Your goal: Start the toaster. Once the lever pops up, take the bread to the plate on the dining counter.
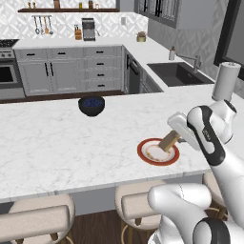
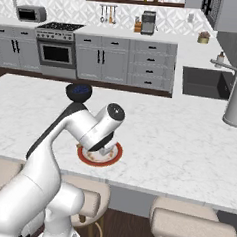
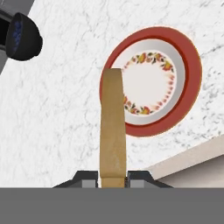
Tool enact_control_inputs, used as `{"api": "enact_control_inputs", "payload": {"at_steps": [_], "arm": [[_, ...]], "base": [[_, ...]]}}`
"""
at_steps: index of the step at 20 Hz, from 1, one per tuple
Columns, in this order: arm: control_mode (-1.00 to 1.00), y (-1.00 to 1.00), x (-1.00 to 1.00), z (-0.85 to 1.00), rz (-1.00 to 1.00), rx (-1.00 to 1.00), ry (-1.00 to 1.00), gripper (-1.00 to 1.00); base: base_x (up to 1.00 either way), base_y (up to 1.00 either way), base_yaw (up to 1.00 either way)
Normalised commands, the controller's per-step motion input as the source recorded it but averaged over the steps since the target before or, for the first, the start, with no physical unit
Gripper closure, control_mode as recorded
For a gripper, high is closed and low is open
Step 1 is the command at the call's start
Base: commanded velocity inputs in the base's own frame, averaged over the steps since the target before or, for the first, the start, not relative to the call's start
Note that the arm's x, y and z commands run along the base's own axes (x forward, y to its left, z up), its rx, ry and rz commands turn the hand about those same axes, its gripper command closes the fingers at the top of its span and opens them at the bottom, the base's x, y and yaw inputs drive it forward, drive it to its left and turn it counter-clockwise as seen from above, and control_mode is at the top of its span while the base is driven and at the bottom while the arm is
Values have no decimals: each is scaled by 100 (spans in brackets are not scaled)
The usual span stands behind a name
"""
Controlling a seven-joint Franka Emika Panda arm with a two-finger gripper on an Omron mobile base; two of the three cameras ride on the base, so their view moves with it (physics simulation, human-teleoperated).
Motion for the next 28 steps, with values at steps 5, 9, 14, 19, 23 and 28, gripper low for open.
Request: {"api": "enact_control_inputs", "payload": {"at_steps": [5, 9, 14, 19, 23, 28], "arm": [[-100, 0, 37, -25, 4, 0, 0, 100], [-100, 0, 37, -25, 5, 0, 0, 100], [-100, 2, 32, -24, 5, 0, 0, 100], [-100, 0, 28, -25, 5, 0, 0, 100], [-100, 0, 25, -28, 5, 0, 0, 100], [-100, 0, 19, -22, 4, 0, 0, 100]], "base": [[0, 0, 0], [0, 0, 0], [0, 0, 0], [0, 0, 0], [0, 0, 0], [0, 0, 0]]}}
